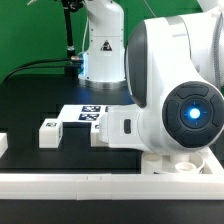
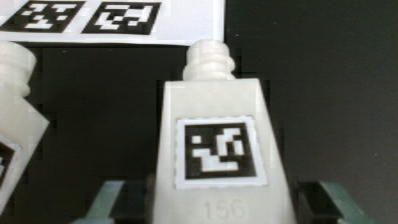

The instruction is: Assemble stool

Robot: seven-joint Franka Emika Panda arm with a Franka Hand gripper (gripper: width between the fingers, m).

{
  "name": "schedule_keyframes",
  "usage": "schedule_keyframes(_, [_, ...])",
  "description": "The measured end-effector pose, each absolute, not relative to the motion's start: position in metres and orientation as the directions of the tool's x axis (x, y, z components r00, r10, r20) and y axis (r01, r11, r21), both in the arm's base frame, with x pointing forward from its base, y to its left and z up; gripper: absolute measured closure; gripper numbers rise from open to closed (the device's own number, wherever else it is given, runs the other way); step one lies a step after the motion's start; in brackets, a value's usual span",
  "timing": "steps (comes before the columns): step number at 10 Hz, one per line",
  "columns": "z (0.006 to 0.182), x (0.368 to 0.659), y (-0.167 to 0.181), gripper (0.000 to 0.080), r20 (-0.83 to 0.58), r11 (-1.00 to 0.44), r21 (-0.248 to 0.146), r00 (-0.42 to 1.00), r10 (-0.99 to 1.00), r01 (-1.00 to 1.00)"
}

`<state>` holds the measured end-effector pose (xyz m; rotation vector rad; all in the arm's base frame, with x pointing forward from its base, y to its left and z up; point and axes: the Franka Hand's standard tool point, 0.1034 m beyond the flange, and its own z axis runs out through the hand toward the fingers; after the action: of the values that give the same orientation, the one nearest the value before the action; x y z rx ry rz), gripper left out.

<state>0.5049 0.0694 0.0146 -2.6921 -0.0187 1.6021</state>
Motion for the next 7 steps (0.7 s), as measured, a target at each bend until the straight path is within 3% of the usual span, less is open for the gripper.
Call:
schedule_keyframes(2, [0.042,0.519,0.067,0.0464,-0.853,-0.997,-0.071,0.516,0.082,0.042])
schedule_keyframes(4, [0.085,0.538,0.067,0.0462,-0.813,-0.994,-0.094,0.571,0.113,0.061])
schedule_keyframes(5, [0.095,0.539,0.07,0.0462,-0.813,-0.994,-0.091,0.572,0.112,0.065])
schedule_keyframes(6, [0.084,0.546,0.073,0.0462,-0.775,-0.993,-0.091,0.621,0.114,0.069])
schedule_keyframes(7, [0.084,0.553,0.073,0.0462,-0.73,-0.994,-0.089,0.674,0.113,0.069])
